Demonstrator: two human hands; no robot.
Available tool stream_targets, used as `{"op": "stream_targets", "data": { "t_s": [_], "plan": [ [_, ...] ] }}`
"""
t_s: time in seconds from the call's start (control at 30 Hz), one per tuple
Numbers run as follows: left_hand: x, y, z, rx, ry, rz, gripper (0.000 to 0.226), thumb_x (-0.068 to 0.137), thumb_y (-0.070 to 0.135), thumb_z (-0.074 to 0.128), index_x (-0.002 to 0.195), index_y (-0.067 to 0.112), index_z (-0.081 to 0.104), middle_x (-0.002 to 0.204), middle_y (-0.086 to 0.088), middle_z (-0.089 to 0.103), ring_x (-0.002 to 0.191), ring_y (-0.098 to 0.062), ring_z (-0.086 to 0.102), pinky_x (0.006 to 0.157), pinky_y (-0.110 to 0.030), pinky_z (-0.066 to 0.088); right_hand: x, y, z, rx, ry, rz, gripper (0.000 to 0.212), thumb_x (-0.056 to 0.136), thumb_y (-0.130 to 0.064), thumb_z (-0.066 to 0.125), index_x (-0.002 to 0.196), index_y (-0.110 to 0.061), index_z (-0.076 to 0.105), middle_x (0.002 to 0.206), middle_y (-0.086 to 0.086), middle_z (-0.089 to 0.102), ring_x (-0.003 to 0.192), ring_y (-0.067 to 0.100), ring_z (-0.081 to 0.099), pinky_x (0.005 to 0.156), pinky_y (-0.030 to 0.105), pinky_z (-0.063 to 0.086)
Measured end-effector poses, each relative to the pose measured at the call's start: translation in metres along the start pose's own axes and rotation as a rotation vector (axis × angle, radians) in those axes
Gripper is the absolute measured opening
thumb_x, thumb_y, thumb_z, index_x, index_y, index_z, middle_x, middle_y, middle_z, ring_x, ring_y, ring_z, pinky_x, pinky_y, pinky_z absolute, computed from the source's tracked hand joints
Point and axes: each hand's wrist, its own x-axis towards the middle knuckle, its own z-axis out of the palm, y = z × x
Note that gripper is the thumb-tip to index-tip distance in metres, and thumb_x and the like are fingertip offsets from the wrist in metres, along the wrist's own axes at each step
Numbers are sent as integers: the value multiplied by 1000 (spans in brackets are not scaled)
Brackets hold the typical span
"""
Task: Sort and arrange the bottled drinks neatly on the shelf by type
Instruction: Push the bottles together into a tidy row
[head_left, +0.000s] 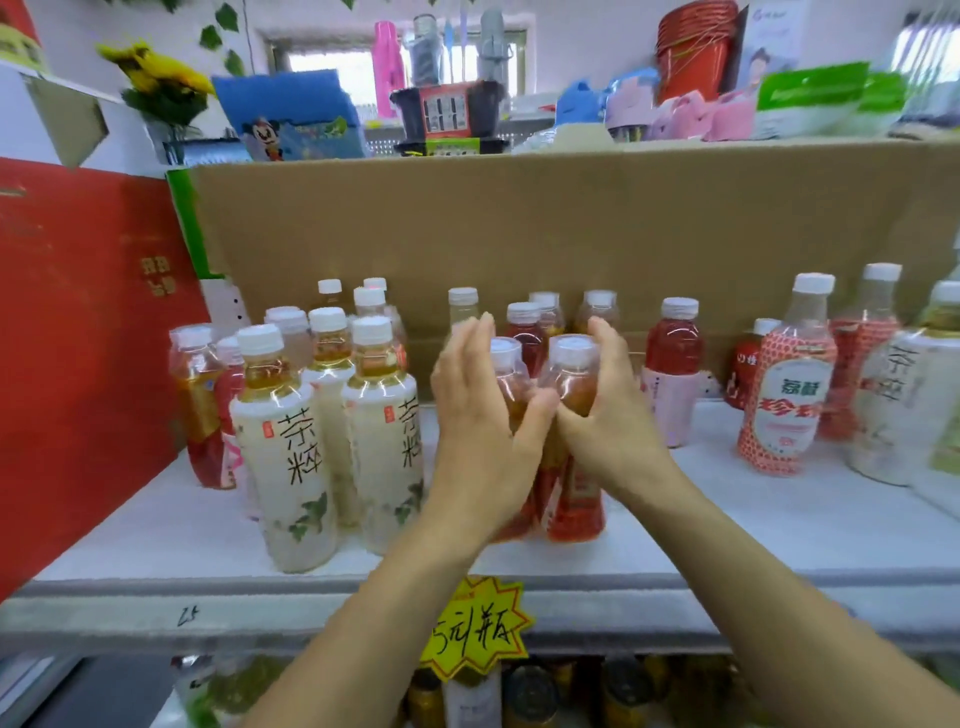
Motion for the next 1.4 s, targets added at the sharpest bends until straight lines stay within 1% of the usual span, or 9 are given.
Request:
{"op": "stream_targets", "data": {
  "t_s": [0.1, 0.3, 0.63, 0.83, 0.93, 1.07, 1.17, 1.23, 1.4],
  "plan": [
    [12, -1, 17, -45, 44, -208, 74, 96, 33, 61, 156, 24, 18, 157, 4, 21, 136, 1, 19, 116, -24, 19, 5, 13, -16, 10, -15, -69, 72, 87, -28, 72, 146, -24, 32, 139, -6, 48, 126, 10, 47, 102, 20, 34],
    [12, -8, 20, -35, 77, -270, 64, 97, 30, 61, 150, 35, 26, 153, 9, 34, 138, -9, 32, 117, -37, 30, 18, 41, -74, 87, -74, 1, 65, 85, -22, 76, 135, -34, 36, 103, -25, 52, 91, -9, 57, 71, 6, 45],
    [9, 5, 27, -114, 53, -296, 56, 95, 29, 64, 138, 45, 32, 138, 12, 46, 128, -11, 47, 110, -45, 42, 89, 72, -42, 55, -159, -5, 70, 87, -20, 74, 144, -20, 34, 117, -5, 56, 108, 13, 56, 92, 25, 41],
    [11, 12, 49, -181, -4, -269, 57, 94, 31, 64, 137, 46, 30, 141, 8, 46, 131, -12, 46, 112, -43, 40, 112, 79, -32, -125, -136, -5, 70, 92, -24, 68, 149, -19, 28, 153, 7, 36, 139, 26, 36, 115, 44, 34],
    [17, 16, 67, -211, -2, -240, 55, 95, 28, 64, 136, 43, 30, 139, 11, 44, 131, -7, 43, 113, -37, 38, 71, 72, -49, 107, -47, -81, 55, 100, -40, 54, 148, -25, 33, 144, -5, 46, 133, 8, 44, 108, 33, 43],
    [30, 25, 91, -296, -121, -238, 33, 103, 42, 44, 134, 43, 30, 138, 13, 41, 129, -4, 42, 113, -37, 38, 5, 75, -60, 342, -319, 31, 73, 85, -66, 58, 147, -41, 30, 129, -24, 52, 113, -14, 53, 82, 7, 49],
    [43, 28, 95, -393, -288, -248, 32, 104, 49, 33, 134, 38, 40, 136, 7, 50, 125, -9, 52, 109, -41, 43, 0, 95, -53, 185, -282, 28, 81, 78, -48, 77, 144, -41, 30, 126, -29, 50, 114, -13, 50, 82, 6, 47],
    [60, 31, 85, -229, -365, -171, 33, 106, 39, 38, 135, 28, 48, 134, 5, 54, 121, -8, 53, 109, -37, 42, 9, 102, -50, 161, -246, 33, 66, 80, -32, 80, 132, -37, 39, 119, -24, 55, 109, -13, 53, 80, 4, 45],
    [119, 25, 47, 255, -194, -13, 40, 102, 24, 49, 142, 21, 49, 142, -1, 50, 128, -14, 46, 101, -21, 32, 35, 115, -34, 24, -145, 38, 65, 76, -34, 82, 128, -31, 43, 120, -12, 51, 115, 8, 51, 96, 29, 49]
  ]
}}
